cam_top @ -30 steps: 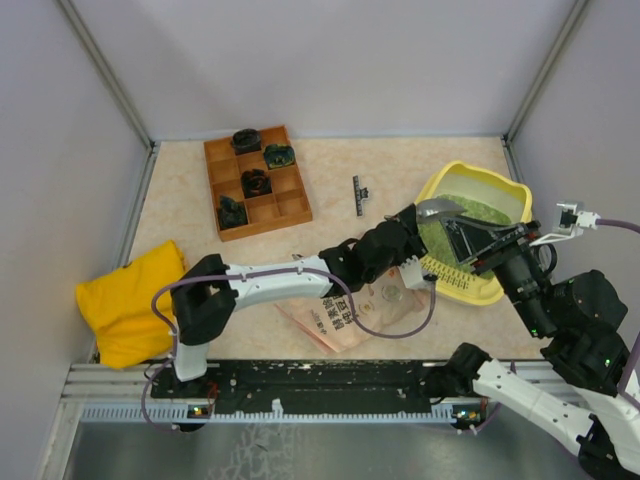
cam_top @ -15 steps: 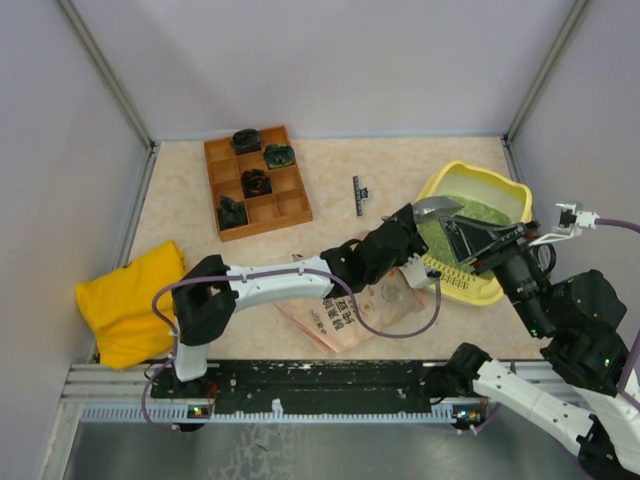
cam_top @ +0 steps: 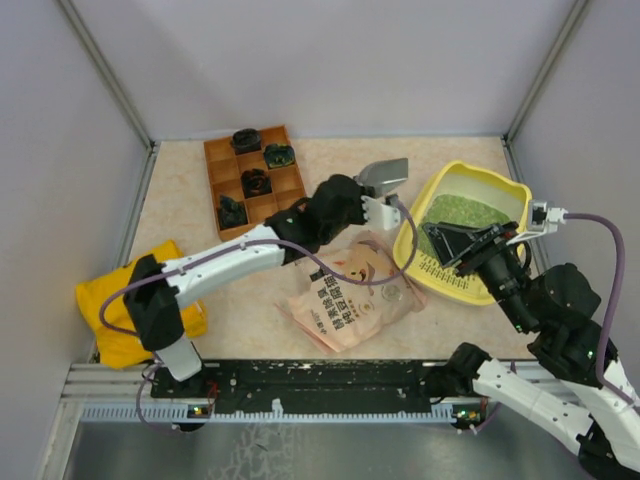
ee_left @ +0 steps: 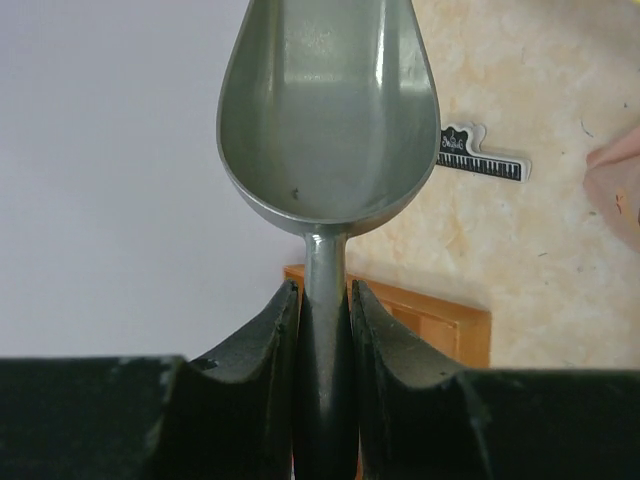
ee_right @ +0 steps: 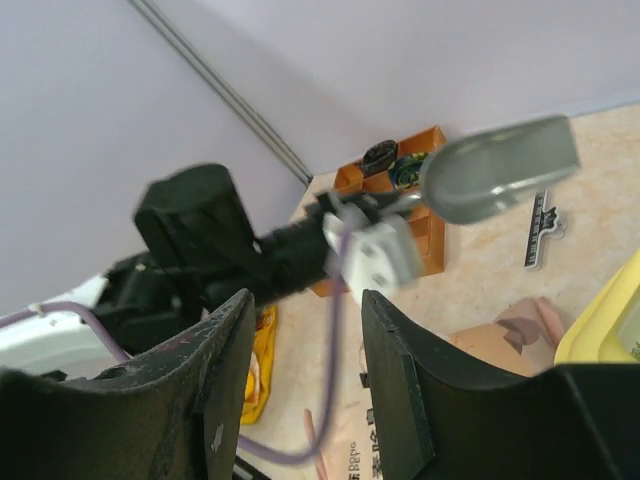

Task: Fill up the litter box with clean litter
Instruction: 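Pour the cat litter into the litter box, then scoop the cat litter from the cat litter bag.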

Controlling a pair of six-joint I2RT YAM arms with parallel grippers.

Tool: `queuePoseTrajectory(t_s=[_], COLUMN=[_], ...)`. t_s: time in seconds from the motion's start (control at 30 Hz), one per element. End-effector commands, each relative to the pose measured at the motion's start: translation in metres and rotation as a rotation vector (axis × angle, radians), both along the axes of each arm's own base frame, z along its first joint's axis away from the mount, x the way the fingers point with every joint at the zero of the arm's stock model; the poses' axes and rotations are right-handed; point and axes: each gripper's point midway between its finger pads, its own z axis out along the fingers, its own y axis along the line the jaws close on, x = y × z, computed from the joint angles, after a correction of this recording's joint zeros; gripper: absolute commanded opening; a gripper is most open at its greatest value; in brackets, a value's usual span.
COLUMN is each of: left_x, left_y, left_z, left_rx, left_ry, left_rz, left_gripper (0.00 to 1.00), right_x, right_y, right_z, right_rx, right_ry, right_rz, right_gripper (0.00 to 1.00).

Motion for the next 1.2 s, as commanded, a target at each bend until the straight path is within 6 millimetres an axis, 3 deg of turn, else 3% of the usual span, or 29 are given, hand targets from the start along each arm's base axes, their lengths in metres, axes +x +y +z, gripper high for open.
queuePoseTrajectory(t_s=[0.0,0.17,0.3,0.6,0.83,1.03,1.17], left_x=[-0.005,-0.017,-0.038,-0.091,-0.136,-0.163,-0.170], left_y=[0.047,0.096,0.127,0.176,0.222,0.245,0.254], left_z=[0.030,0.007,-0.013,-0.033,-0.046,-0.043,-0.049], left_rx=[-0.363,-0.456,-0.466,-0.524,-0.321,-0.236,-0.191], left_ry=[0.210,0.384,0.512,0.645,0.742,0.776,0.760], left_rz=[0.112,0.189,0.237,0.306,0.364,0.356,0.327], left_gripper=[0.00,0.00,0.00,0.00,0.00,0.00,0.00], right_x=[0.003,0.007,0.011,0.015,0.018,0.019,0.021], right_y=[0.005,0.016,0.023,0.039,0.045,0.056,0.059], right_z=[-0.006,-0.024,-0.044,-0.083,-0.099,-0.101,-0.108], right_rx=[-0.001,-0.017,-0.057,-0.168,-0.229,-0.241,-0.256], right_ry=[0.012,0.049,0.090,0.132,0.131,0.123,0.142], right_rz=[0.009,0.033,0.044,0.092,0.116,0.159,0.162], right_gripper=[0.47,0.47,0.47,0.49,0.50,0.51,0.51])
